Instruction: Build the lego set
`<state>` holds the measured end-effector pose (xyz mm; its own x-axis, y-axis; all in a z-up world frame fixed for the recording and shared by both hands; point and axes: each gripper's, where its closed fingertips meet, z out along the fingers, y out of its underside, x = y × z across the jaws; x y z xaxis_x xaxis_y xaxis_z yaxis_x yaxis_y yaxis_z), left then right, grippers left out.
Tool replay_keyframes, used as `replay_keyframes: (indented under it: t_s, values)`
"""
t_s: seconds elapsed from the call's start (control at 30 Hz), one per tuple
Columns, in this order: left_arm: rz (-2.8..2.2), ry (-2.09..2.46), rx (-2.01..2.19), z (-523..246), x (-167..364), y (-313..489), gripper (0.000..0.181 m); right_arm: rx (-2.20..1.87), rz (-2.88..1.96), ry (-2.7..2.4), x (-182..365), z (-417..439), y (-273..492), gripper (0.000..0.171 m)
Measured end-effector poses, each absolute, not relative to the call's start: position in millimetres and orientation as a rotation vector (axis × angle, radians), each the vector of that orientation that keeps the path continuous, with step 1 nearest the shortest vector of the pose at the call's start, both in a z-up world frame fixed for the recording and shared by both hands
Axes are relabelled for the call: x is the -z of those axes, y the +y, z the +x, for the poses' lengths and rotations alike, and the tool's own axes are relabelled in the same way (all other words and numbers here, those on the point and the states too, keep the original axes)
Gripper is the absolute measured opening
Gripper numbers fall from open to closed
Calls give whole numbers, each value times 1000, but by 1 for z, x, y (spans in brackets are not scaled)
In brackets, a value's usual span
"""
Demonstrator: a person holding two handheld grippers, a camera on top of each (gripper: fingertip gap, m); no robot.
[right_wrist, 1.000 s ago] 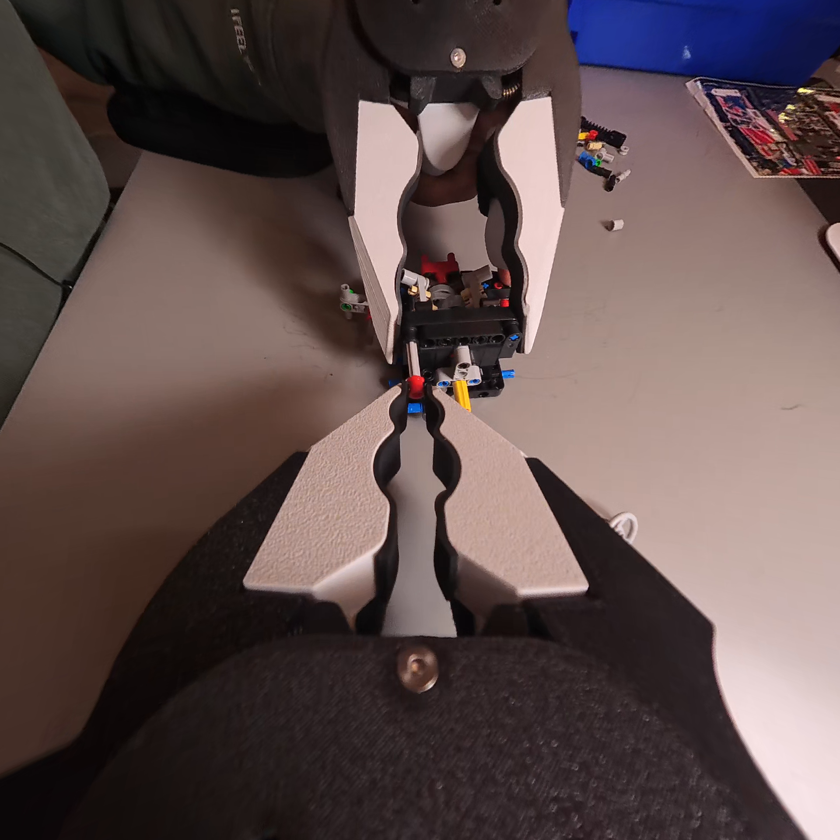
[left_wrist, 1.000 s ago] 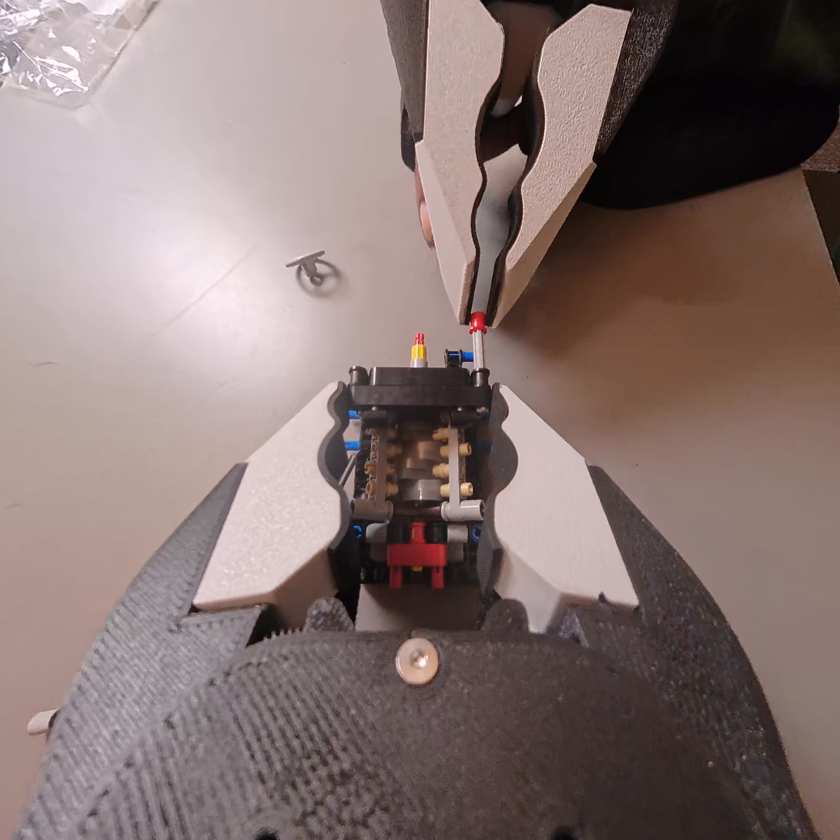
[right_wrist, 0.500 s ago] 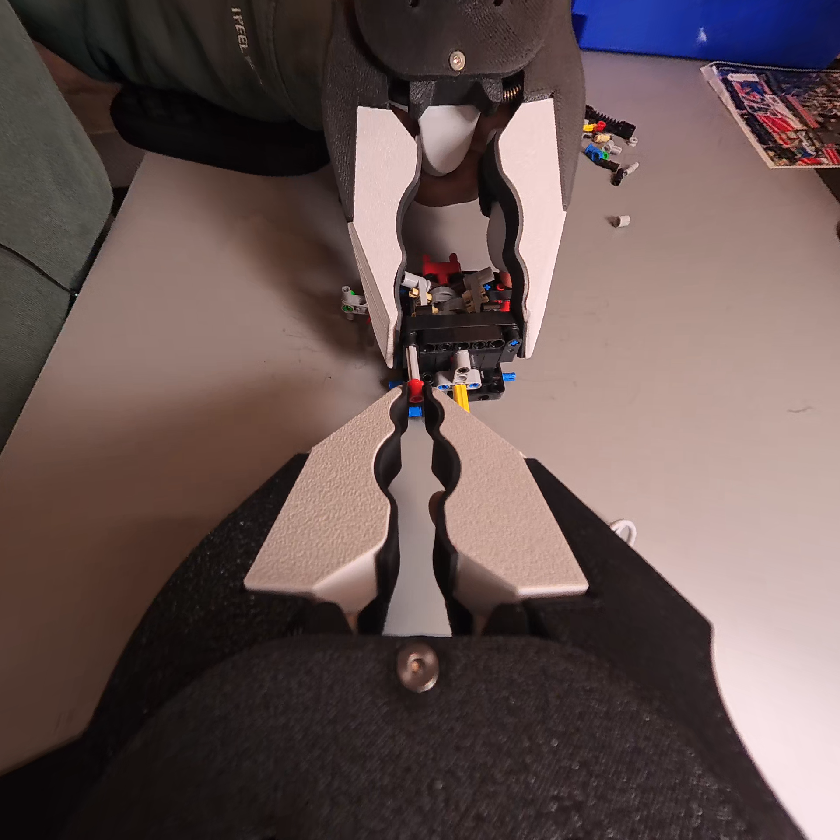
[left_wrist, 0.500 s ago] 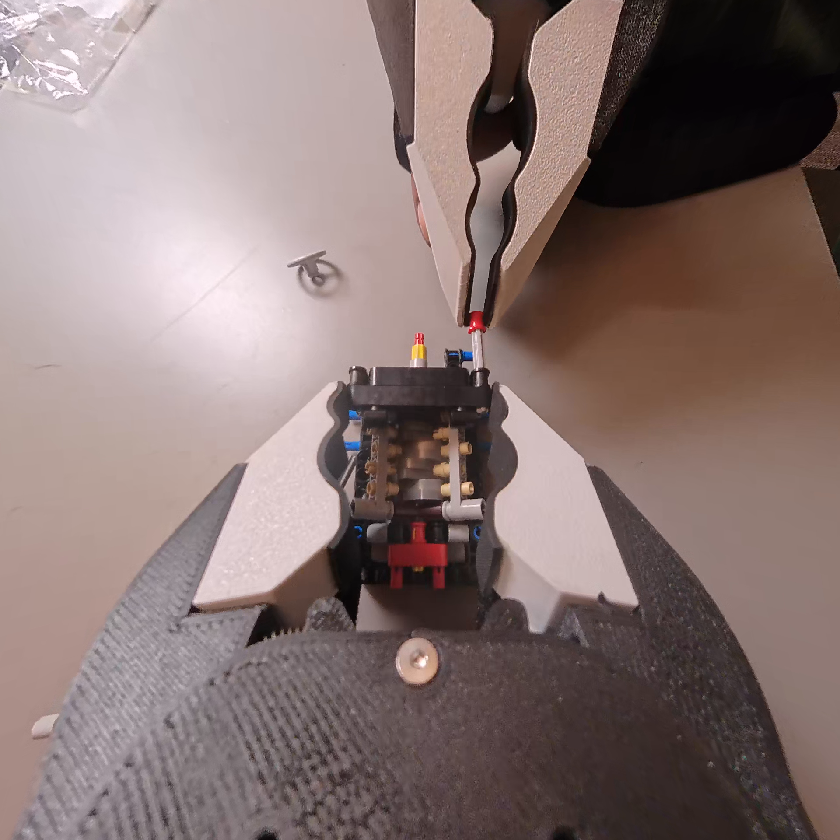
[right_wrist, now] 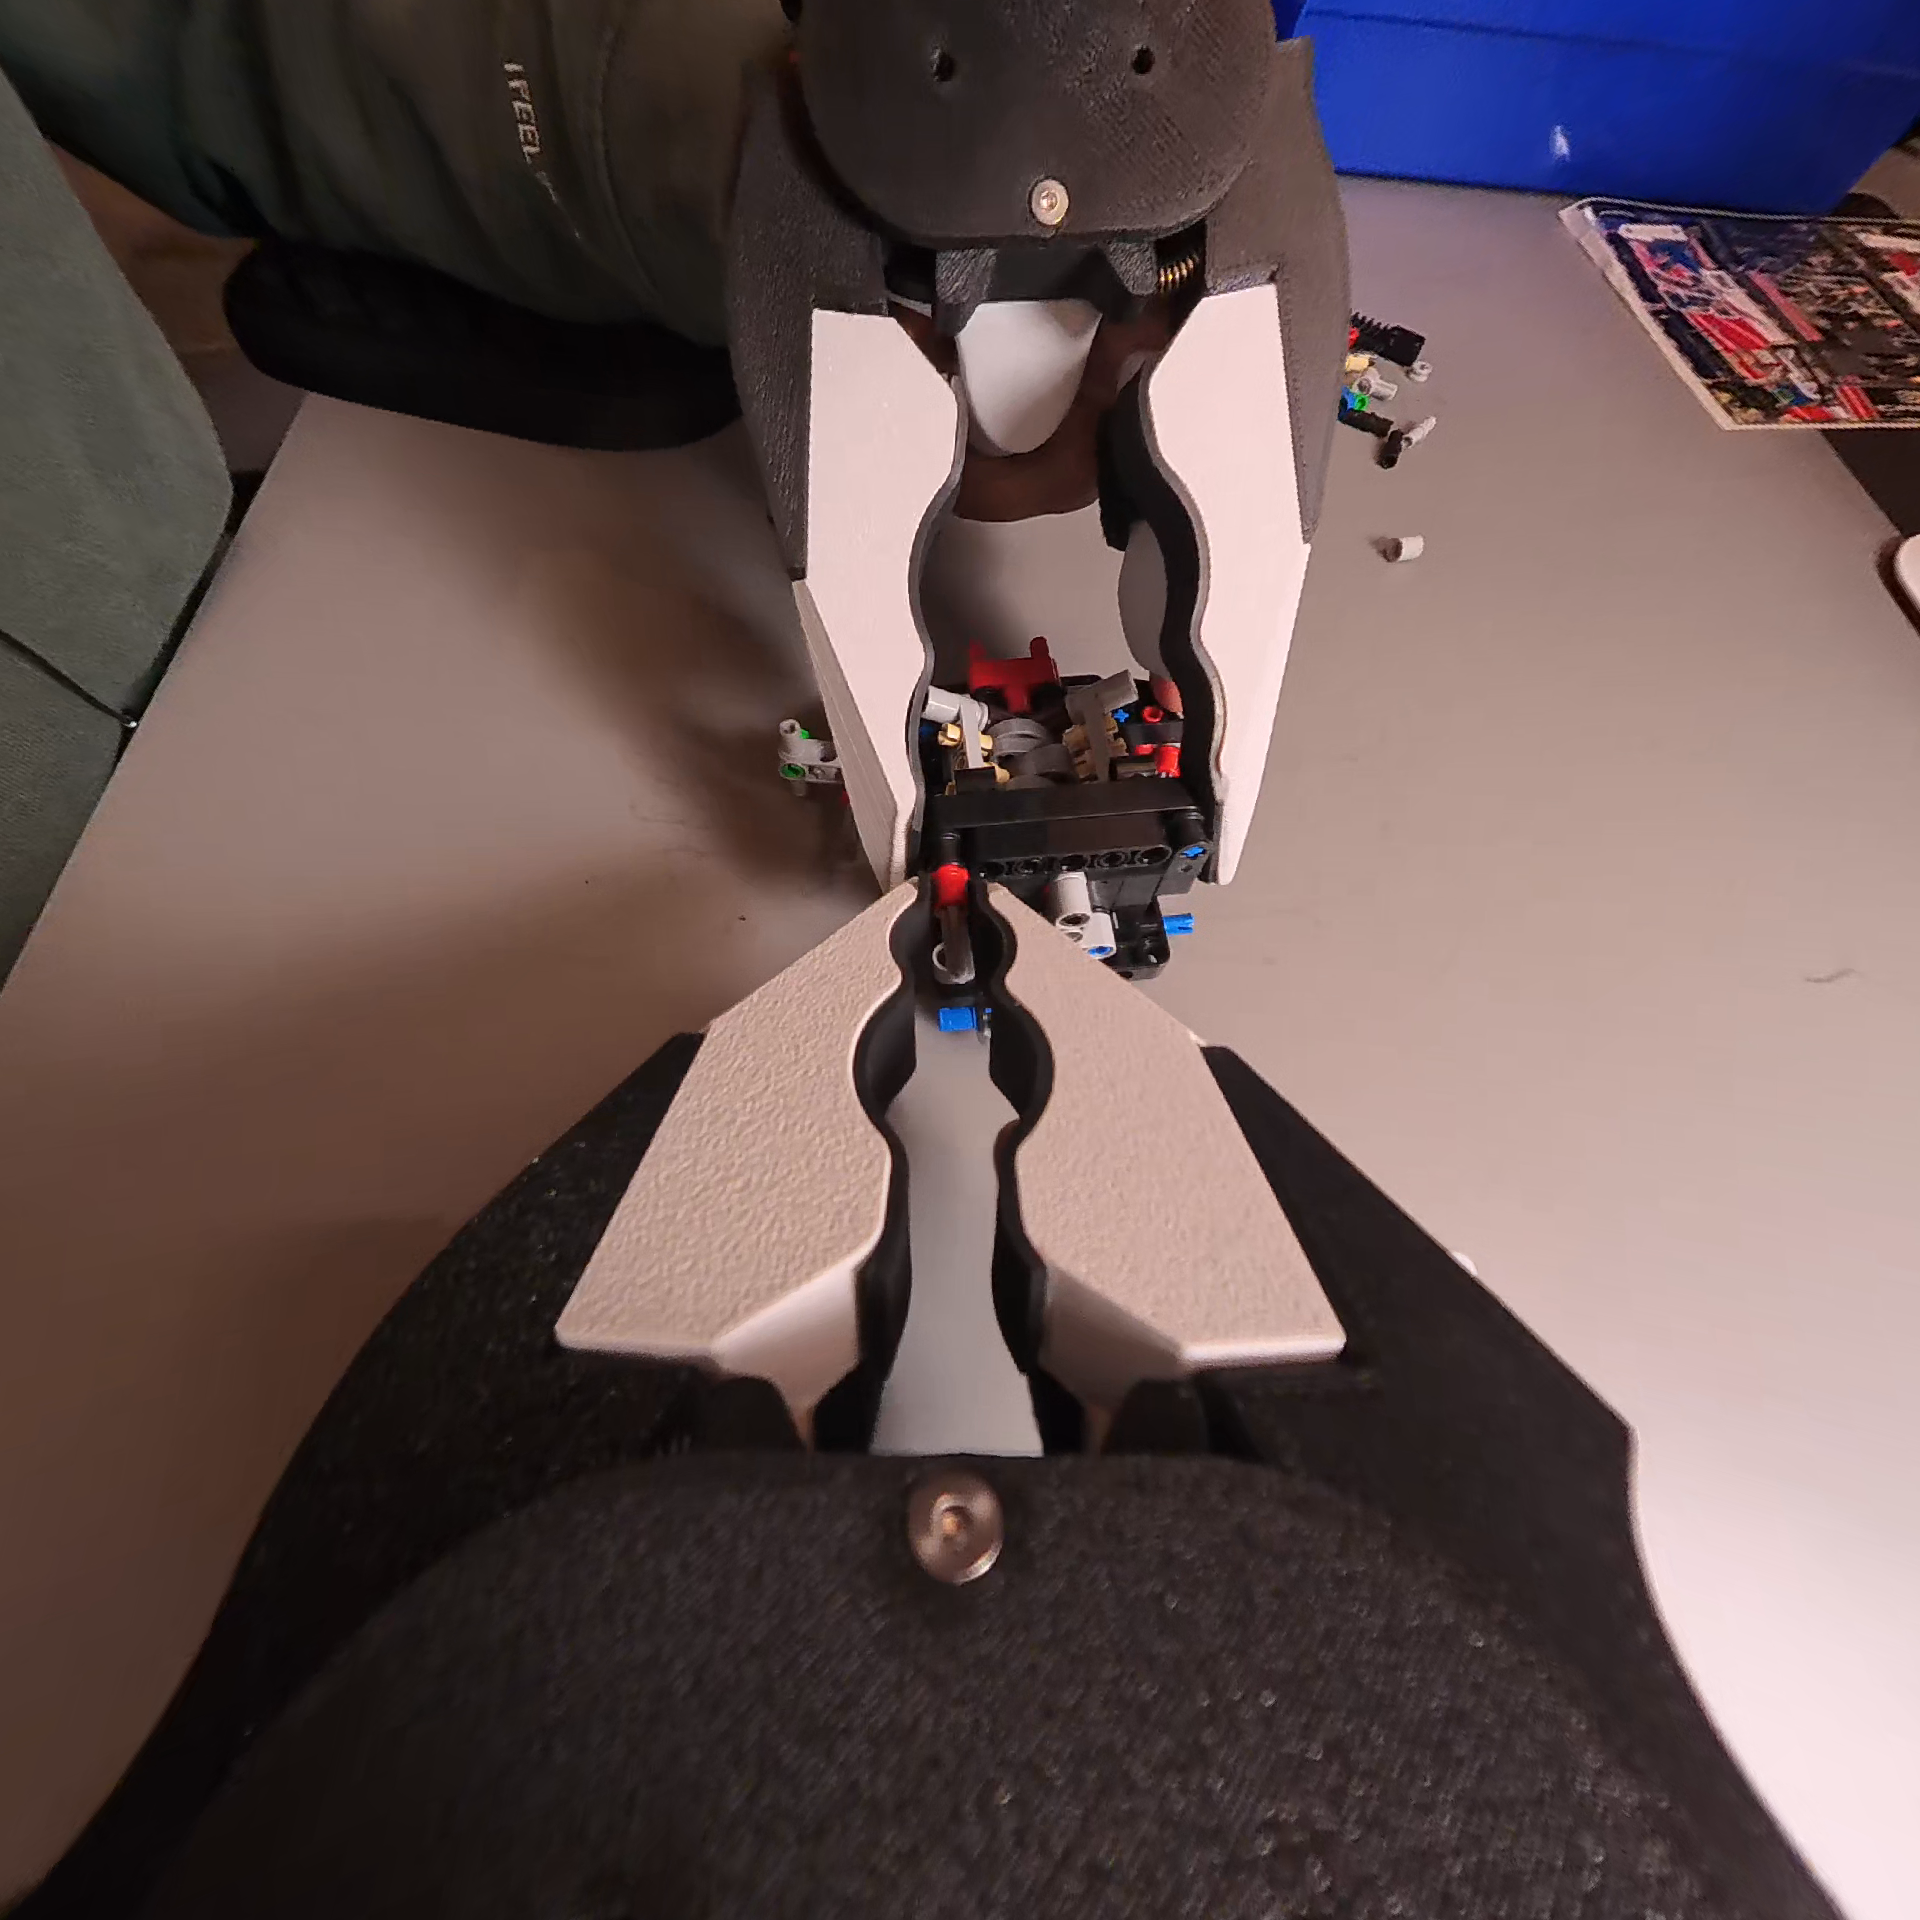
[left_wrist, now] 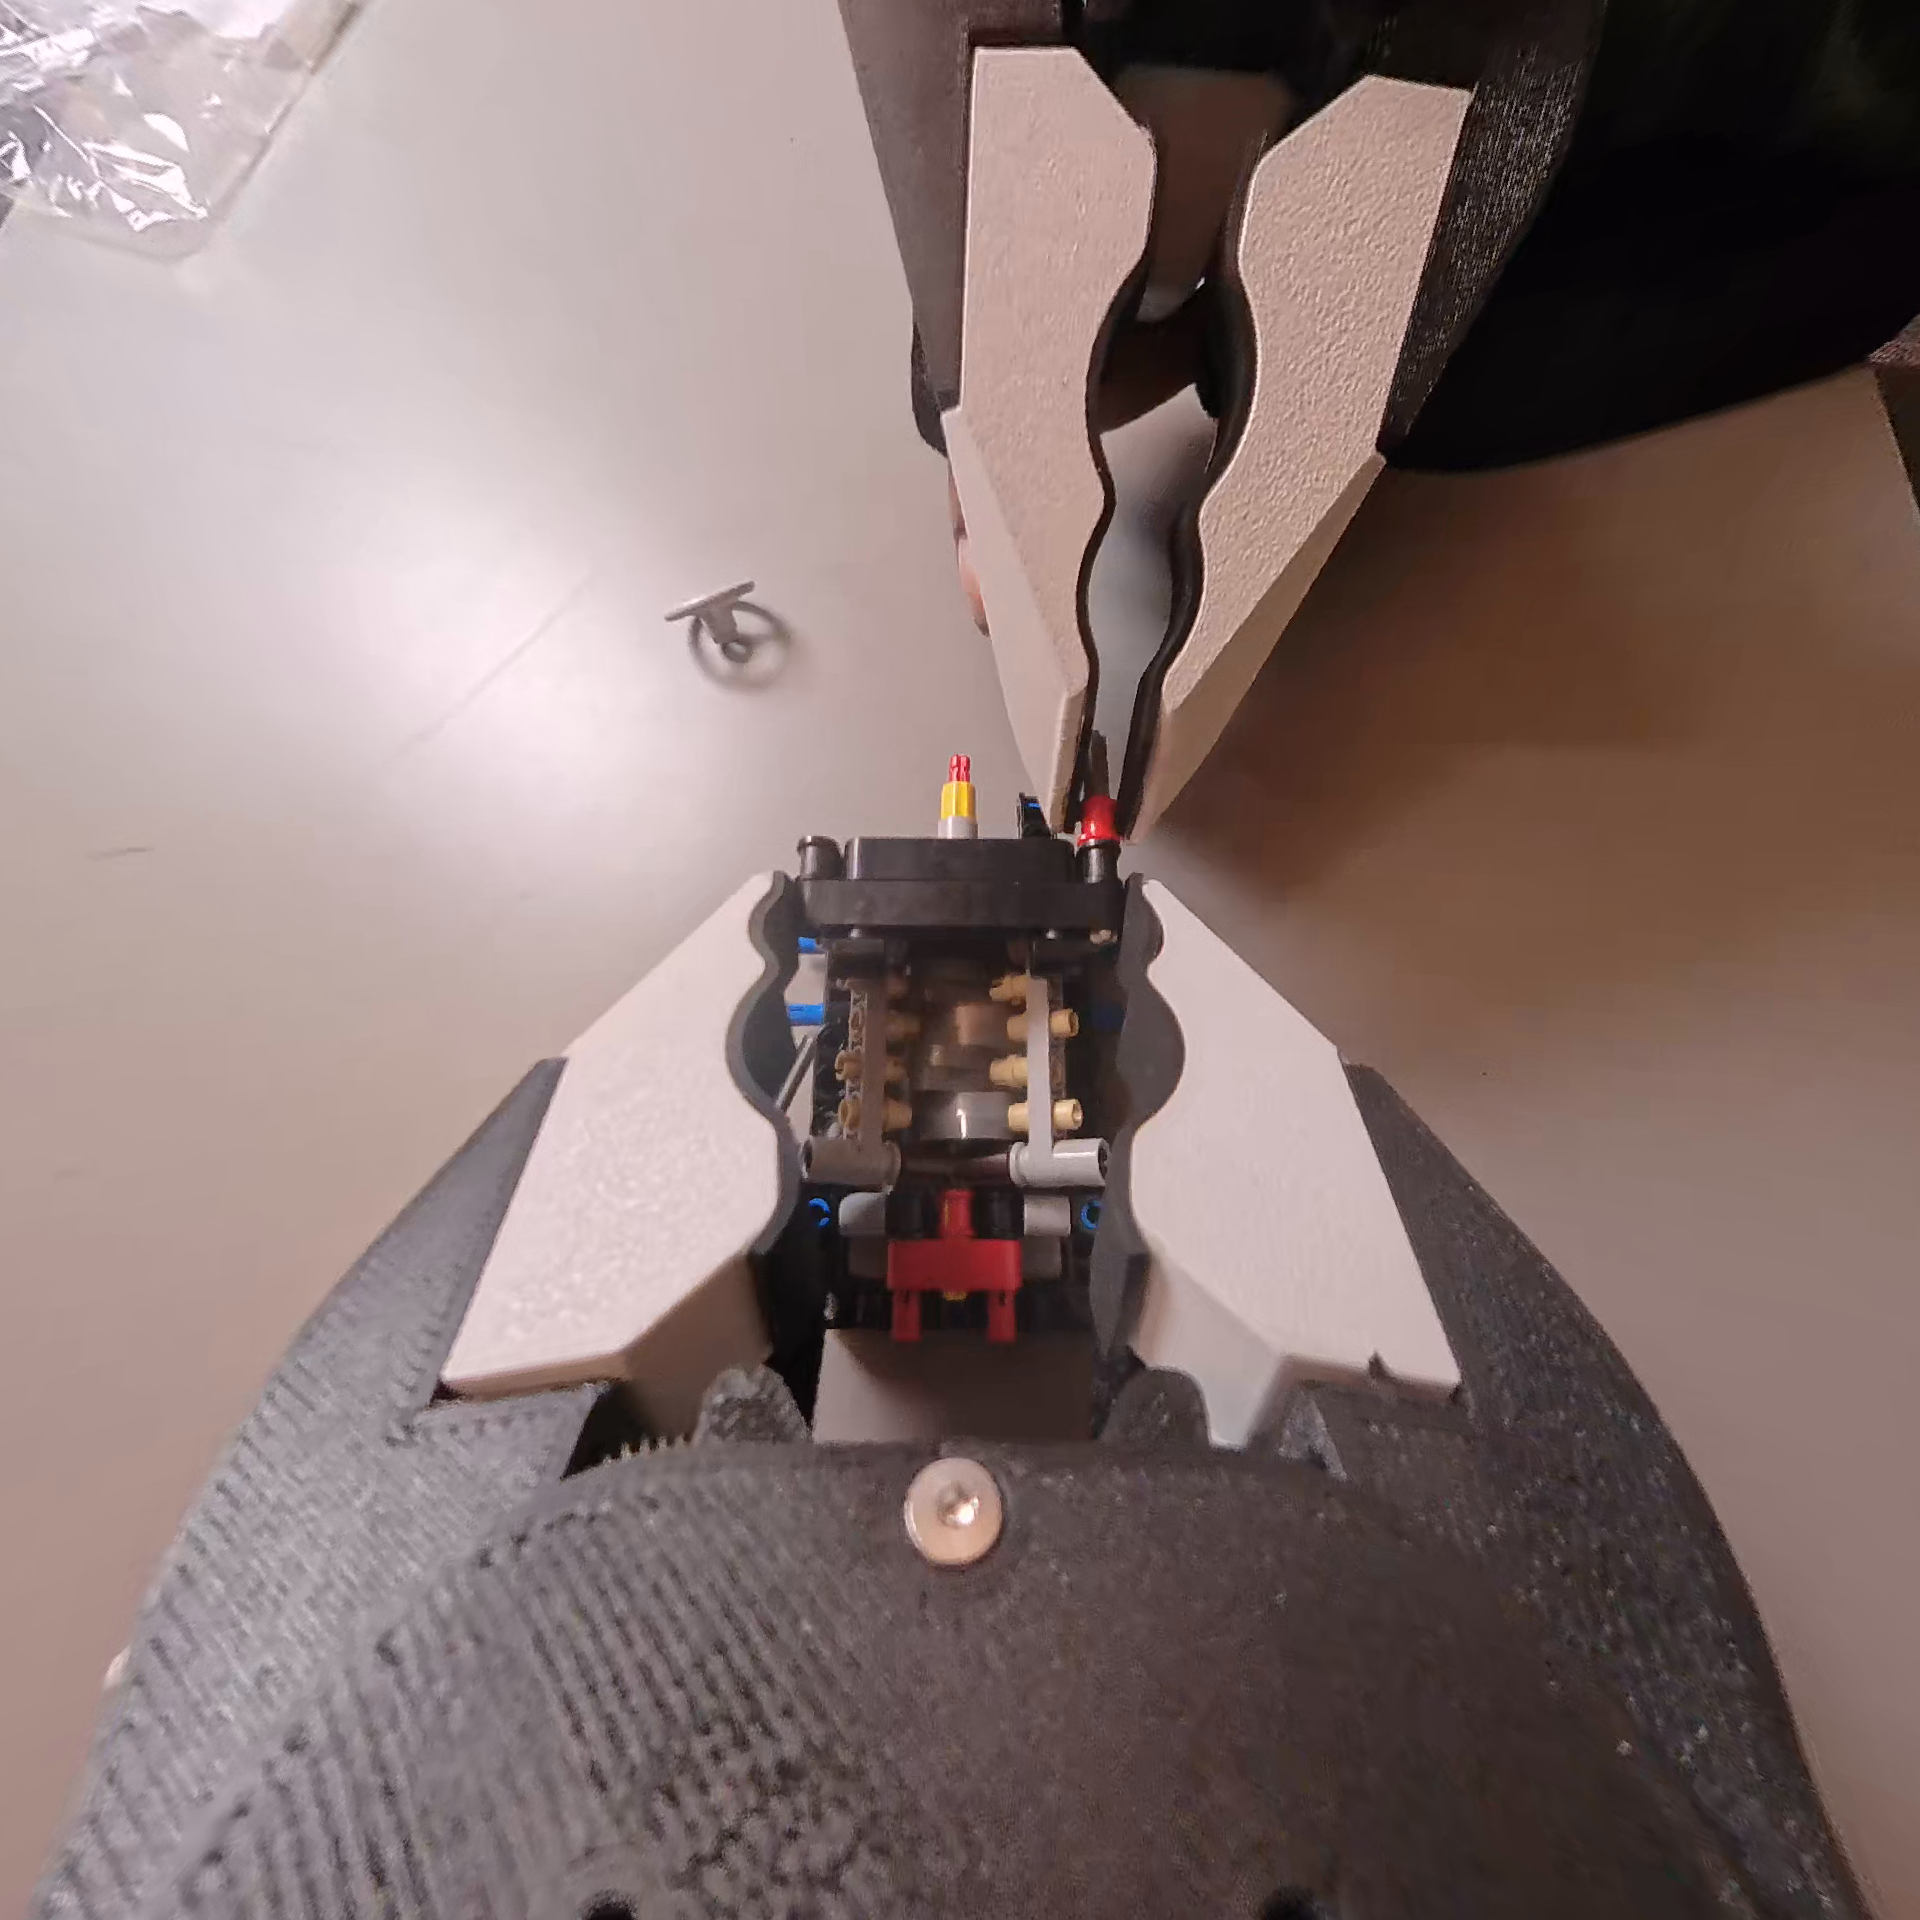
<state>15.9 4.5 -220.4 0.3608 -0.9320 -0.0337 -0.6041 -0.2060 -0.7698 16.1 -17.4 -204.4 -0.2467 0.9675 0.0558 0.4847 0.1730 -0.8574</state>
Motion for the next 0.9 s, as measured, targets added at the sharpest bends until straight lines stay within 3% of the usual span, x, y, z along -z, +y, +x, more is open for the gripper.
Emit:
replay_keyframes:
  t_s: [0.13,0.37,0.7,0.9]
  values:
    - [-1908,1331,590,17,220,4,62,-990,-1374,-1797,196,24,-12,13]
    - [-1903,1304,534,6,219,15,62,-671,-1626,-1589,204,84,69,22]
    - [-1861,1189,510,-13,194,23,68,-619,-1702,-1790,238,64,92,37]
    - [-1891,1160,483,-19,196,13,68,-639,-1696,-1923,244,55,91,34]
